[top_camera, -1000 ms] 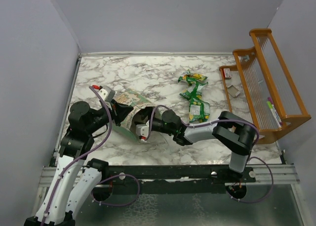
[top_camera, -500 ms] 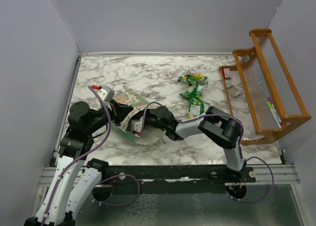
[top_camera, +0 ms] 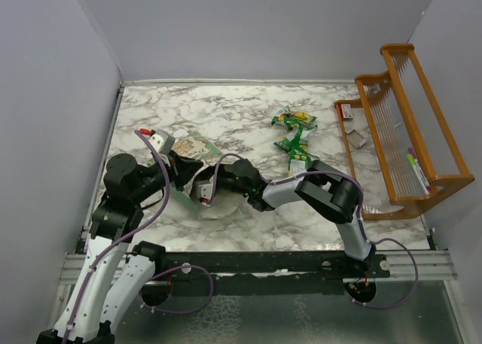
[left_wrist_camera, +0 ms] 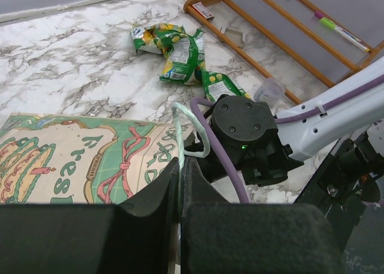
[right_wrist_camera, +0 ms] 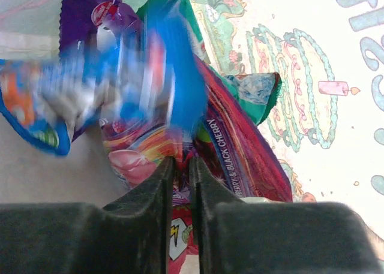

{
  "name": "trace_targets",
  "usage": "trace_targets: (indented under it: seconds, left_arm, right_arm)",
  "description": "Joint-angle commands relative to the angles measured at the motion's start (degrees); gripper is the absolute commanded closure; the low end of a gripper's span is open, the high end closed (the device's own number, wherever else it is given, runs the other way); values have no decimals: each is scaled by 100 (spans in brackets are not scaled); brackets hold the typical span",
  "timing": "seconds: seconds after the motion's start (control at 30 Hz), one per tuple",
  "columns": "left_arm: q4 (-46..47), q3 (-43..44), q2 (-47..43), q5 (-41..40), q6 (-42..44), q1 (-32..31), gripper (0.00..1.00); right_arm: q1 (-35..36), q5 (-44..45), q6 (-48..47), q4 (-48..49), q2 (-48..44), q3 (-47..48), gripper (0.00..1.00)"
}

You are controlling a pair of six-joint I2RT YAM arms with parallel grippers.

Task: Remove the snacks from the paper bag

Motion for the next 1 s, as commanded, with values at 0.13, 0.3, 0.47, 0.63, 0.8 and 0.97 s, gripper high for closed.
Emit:
trace_targets:
  seconds: [0.13,0.3,0.47,0.63,0.8,0.97]
  left_arm:
    - [-18,192,-43,-805,-96,-15,100]
    - [68,115,-99,-1122,-175,-13,100]
    - [231,57,-114,-1262,-285,-16,100]
    - [332,77,-40,-1550,-435,-13,100]
    - [374,218,142,-1762,-560,-14,100]
    - [415,400,332,-1845,-532,-13,100]
  right_arm:
    - [-25,-566,469,-194,-437,-152,99]
    - [-26,-796,896,-123,-915,-535,99]
    - [-11,-675,1152,-284,-1245,-732,99]
    - [3,-441,1589,-317,-1534,-803,99]
    - [3,-451,2224,-517,-1774,-617,99]
    - [8,-107,2622,-613,-1910,-435,99]
